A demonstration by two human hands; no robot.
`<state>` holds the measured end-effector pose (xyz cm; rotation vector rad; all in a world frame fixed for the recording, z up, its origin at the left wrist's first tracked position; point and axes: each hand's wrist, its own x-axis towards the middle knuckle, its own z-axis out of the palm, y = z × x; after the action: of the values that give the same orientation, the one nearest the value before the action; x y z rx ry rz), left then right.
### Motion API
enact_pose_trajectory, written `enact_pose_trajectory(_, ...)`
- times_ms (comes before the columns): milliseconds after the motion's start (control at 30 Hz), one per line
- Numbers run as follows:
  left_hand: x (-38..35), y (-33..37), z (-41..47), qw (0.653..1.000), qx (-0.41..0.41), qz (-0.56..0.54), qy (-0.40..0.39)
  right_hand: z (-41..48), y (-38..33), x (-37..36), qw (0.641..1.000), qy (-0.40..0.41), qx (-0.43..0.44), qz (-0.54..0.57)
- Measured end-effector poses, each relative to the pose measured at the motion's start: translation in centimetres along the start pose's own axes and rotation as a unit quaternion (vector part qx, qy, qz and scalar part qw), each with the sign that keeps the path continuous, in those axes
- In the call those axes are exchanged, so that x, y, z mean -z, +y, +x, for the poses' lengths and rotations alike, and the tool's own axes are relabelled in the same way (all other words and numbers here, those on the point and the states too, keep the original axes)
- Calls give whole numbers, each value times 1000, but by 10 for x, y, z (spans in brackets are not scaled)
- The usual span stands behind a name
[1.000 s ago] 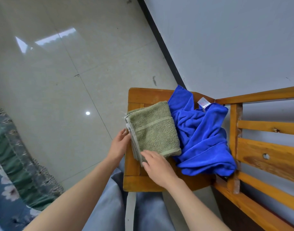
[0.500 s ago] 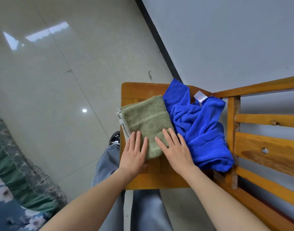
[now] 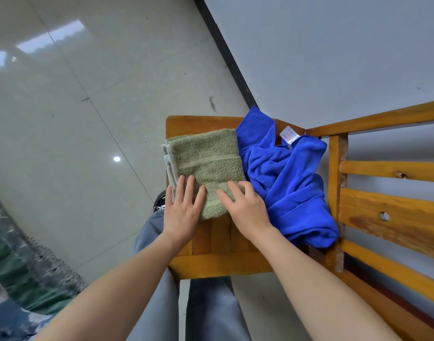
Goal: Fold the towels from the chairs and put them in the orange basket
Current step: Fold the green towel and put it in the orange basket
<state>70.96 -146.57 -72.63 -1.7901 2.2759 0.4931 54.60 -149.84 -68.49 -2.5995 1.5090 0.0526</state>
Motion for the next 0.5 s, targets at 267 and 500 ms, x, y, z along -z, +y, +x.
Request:
enact_pose_trajectory(267, 38, -28, 0, 991, -97, -57, 76, -2, -11, 34, 999, 1, -29, 13)
enact_pose_trajectory(500, 129, -34, -3, 977, -109, -102, 152, 18, -11, 116, 999, 31, -16, 0)
